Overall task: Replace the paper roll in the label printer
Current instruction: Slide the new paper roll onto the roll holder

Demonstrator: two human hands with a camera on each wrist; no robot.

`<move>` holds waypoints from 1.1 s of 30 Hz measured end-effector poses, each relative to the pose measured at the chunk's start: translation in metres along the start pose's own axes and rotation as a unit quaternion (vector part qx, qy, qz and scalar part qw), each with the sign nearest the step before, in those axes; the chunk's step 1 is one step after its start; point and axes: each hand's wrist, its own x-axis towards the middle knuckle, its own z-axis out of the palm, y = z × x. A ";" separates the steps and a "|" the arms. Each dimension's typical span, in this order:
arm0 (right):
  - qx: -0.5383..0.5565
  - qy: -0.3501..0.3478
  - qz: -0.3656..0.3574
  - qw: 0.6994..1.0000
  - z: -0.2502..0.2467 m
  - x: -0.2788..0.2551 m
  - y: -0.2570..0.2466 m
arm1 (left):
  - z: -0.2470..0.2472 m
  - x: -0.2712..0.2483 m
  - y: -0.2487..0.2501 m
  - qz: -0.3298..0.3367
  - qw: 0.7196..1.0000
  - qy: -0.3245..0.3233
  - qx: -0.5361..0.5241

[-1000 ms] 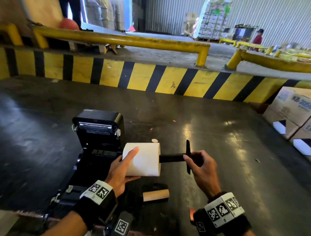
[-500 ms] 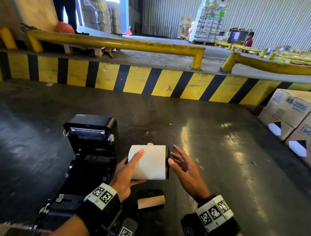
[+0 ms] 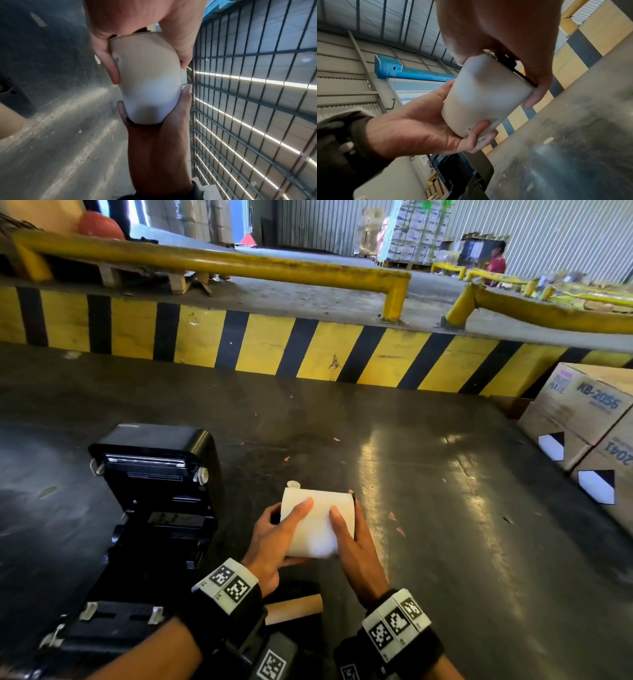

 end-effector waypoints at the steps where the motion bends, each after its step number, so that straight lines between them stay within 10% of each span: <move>1: 0.007 0.005 0.011 1.000 0.000 0.002 0.002 | 0.001 0.003 -0.002 -0.005 1.000 -0.004 0.009; 9: 0.027 0.066 0.136 0.988 -0.041 0.017 0.011 | -0.018 0.039 -0.012 -0.060 0.979 -0.050 0.189; 11: 0.039 0.070 0.152 0.985 -0.048 0.016 0.011 | -0.025 0.058 -0.030 0.003 0.922 -0.044 0.385; 14: 0.062 0.076 0.169 0.981 -0.057 0.012 0.013 | -0.032 0.073 -0.049 0.042 0.757 -0.064 0.649; 17: 0.084 0.081 0.189 0.975 -0.063 0.005 0.016 | -0.034 0.079 -0.060 0.030 0.698 -0.108 0.707; 26: 0.109 0.097 0.189 0.971 -0.079 -0.011 0.025 | -0.025 0.084 -0.067 0.050 0.639 -0.151 0.753; 33: 0.075 0.097 0.198 0.972 -0.072 -0.017 0.028 | -0.033 0.090 -0.071 0.050 0.726 -0.144 0.670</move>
